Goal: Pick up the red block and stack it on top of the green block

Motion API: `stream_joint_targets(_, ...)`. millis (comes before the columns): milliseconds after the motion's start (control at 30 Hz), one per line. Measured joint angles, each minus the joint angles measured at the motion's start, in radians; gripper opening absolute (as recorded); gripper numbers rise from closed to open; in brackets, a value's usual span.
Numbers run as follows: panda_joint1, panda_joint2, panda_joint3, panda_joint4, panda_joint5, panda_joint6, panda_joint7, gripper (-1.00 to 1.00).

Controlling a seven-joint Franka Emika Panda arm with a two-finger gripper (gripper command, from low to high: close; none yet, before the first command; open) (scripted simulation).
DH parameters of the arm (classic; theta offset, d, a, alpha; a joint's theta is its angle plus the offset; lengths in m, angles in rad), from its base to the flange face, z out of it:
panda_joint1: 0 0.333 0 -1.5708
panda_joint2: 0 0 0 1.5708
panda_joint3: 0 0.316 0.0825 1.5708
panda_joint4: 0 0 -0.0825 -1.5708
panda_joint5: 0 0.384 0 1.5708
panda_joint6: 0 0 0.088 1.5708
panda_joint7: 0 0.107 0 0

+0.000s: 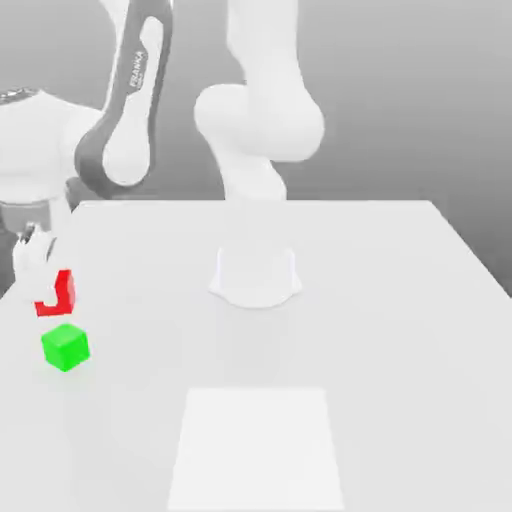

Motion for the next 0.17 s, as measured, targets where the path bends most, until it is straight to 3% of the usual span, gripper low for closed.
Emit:
stream_joint_targets(33, -0.003, 0.036, 0.009, 0.002, 0.024, 0.034, -0.018, -1.0)
stream_joint_targets(67, -0.008, 0.069, 0.021, 0.003, 0.049, 0.064, -0.036, 1.0)
stream_joint_targets(167, -0.008, 0.069, 0.021, 0.003, 0.049, 0.064, -0.036, 1.0)
